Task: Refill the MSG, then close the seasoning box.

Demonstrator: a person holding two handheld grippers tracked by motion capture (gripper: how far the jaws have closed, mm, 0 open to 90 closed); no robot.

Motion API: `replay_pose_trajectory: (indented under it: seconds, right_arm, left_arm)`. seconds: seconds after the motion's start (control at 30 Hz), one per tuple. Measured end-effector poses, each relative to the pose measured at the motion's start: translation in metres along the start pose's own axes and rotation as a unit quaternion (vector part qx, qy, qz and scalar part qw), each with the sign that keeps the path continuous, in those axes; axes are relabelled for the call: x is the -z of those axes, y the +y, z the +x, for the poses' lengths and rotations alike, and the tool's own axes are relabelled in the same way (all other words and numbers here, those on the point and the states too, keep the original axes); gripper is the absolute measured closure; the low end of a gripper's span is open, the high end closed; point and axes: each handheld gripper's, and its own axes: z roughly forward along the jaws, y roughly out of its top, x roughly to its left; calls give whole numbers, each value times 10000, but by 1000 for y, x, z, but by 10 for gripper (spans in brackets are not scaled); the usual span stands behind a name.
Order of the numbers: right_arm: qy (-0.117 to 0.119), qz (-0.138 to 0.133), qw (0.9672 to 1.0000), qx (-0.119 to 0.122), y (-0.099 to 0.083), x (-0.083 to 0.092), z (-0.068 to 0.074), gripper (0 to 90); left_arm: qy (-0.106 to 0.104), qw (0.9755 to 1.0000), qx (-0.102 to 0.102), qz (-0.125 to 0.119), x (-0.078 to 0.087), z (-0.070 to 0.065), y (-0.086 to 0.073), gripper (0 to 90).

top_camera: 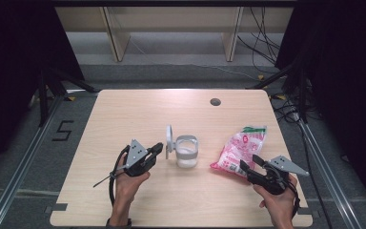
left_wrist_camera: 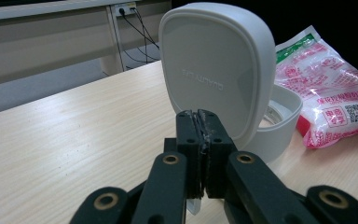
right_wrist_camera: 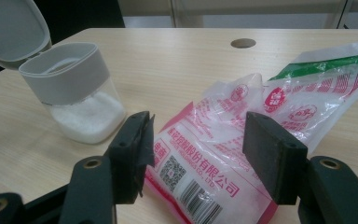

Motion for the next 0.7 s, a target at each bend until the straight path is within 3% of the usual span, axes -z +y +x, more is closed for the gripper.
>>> replay_pose_trajectory:
  seconds: [0.07, 0.13, 0.2, 0.23, 0.27, 0.3, 0.33, 0.37, 0.47, 0.5, 0.6, 0.63, 0.67, 0.7]
  right_arm:
    - [83, -59, 9997, 204, 0, 0, -2, 426]
    - [128, -101, 9998, 84, 0, 1, 0, 425]
    - [122, -186, 9996, 156, -1, 1, 2, 425]
    - [142, -91, 9997, 186, -1, 2, 2, 425]
    - [123, -158, 9995, 248, -2, 1, 4, 425]
    - [206, -119, 9996, 145, -2, 2, 7, 425]
    - [185, -107, 9996, 187, -2, 3, 8, 425]
    - [295, -137, 9991, 263, -3, 1, 8, 424]
    - [262, -95, 9990, 348, -4, 3, 13, 423]
    - [255, 41, 9994, 219, -5, 5, 16, 423]
    - [365, -106, 9987, 345, -6, 5, 15, 423]
    - [388, -34, 9991, 176, -6, 7, 17, 423]
    - [377, -63, 9989, 278, -6, 7, 15, 423]
    - [349, -52, 9992, 198, -6, 8, 16, 423]
  left_arm:
    - [15, 10000, -51, -3, 0, 1, 2, 875]
    - [28, 10000, -62, -2, -1, 2, 3, 875]
    - [14, 10000, -90, -2, -1, 2, 4, 876]
    - [16, 10000, -92, -6, -1, 2, 5, 875]
    - [16, 10000, -92, -6, -1, 2, 5, 878]
    - [23, 9999, -103, 6, -2, 2, 6, 877]
    - [27, 9999, -110, 18, -2, 2, 7, 877]
    - [23, 9999, -127, 25, -3, 3, 8, 877]
    - [37, 9999, -159, 34, -3, 2, 10, 878]
    - [37, 9999, -159, 34, -3, 2, 10, 877]
    - [36, 9998, -211, 48, -7, 1, 12, 878]
    - [36, 9997, -239, 69, -7, 1, 13, 882]
    - [5, 9992, -404, 1, -9, 3, 14, 882]
    - [-6, 9993, -384, 11, -9, 3, 14, 884]
